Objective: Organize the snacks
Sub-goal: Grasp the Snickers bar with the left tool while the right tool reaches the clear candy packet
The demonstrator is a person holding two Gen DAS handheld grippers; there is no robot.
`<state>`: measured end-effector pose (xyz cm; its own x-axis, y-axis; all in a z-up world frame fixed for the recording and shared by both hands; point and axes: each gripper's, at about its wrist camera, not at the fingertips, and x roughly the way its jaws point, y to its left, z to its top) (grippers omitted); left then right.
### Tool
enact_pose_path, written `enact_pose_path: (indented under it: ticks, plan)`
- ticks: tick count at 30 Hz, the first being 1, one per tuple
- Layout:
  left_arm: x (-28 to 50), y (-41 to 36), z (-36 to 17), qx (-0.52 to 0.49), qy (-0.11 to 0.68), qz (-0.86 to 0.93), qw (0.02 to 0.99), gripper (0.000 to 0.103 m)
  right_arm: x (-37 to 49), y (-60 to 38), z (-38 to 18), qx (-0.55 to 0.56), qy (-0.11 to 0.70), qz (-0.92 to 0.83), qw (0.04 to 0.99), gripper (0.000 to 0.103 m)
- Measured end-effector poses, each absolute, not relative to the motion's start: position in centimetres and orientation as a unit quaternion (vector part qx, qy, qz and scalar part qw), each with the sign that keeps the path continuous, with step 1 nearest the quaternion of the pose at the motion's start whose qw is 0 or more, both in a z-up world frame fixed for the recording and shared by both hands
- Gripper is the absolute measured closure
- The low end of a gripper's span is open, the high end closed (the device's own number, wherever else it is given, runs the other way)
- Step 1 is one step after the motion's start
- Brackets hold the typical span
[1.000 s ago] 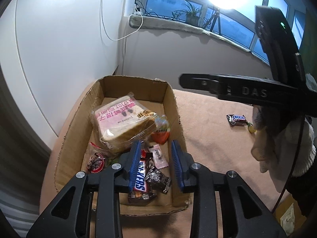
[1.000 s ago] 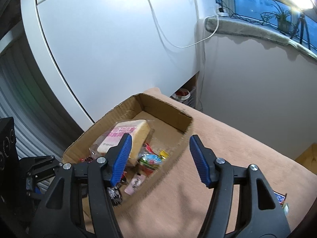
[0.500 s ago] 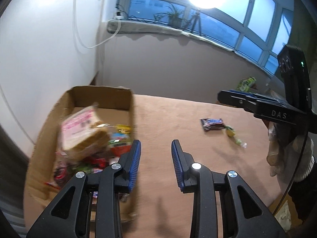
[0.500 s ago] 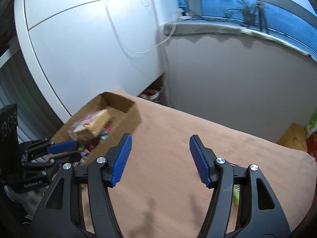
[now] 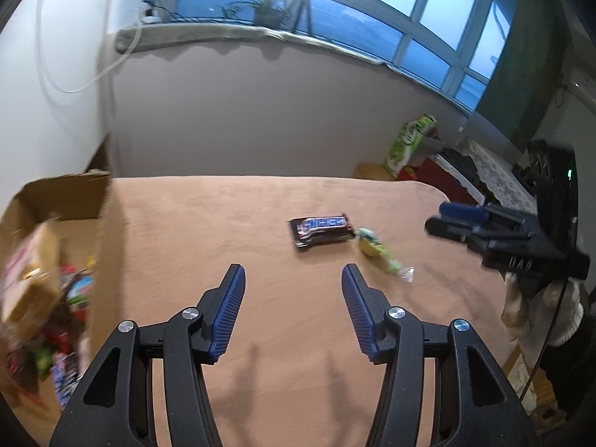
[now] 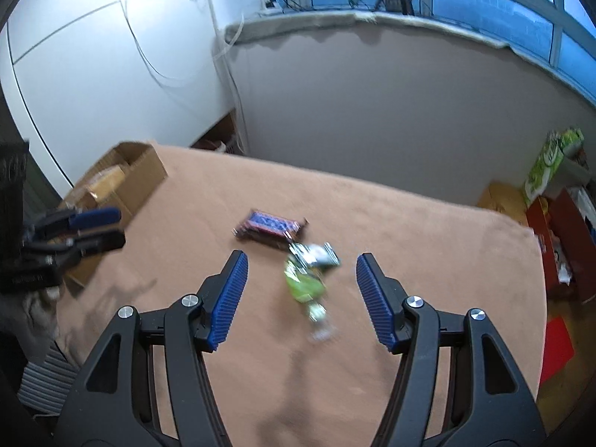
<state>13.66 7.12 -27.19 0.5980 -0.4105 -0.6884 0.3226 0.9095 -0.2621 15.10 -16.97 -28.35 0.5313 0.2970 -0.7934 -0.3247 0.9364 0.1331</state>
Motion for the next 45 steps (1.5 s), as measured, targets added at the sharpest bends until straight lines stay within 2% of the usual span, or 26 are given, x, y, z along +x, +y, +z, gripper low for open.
enact_pose_path:
  ticks: [10, 17, 24, 27, 34, 42, 45]
  plan:
    - [17.7, 2.2, -29.4, -0.011, 0.435, -0.245, 0.867, 0.050, 14.4, -18.2, -32.5, -0.012, 0.482, 0.183, 0.857, 0.040]
    - [20.7, -0.8, -30.0, 0.036, 0.433, -0.271, 0.859, 0.050, 14.5, -18.0, -34.0, -0.024, 0.492, 0.196, 0.848, 0.040]
    - [25.5, -1.1, -31.4, -0.008, 0.465, -0.279, 0.840, 0.050, 14.6, -18.3, -35.0, -0.015, 0.497, 0.208, 0.842, 0.040]
    - [26.7, -1.1, -32.6, -0.015, 0.485, -0.280, 0.829, 0.050, 14.7, -18.4, -35.3, -0.012, 0.502, 0.213, 0.838, 0.048]
    - [26.0, -0.7, -33.1, -0.013, 0.504, -0.305, 0.808, 0.050, 14.7, -18.3, -35.9, -0.007, 0.504, 0.219, 0.836, 0.053]
    - [22.9, -3.0, -33.6, 0.112, 0.484, -0.287, 0.819, 0.050, 14.7, -17.7, -36.2, -0.028, 0.505, 0.209, 0.837, 0.062]
    - [22.4, -3.6, -33.8, 0.133, 0.476, -0.286, 0.821, 0.058, 14.4, -17.4, -36.0, -0.041, 0.505, 0.202, 0.838, 0.068]
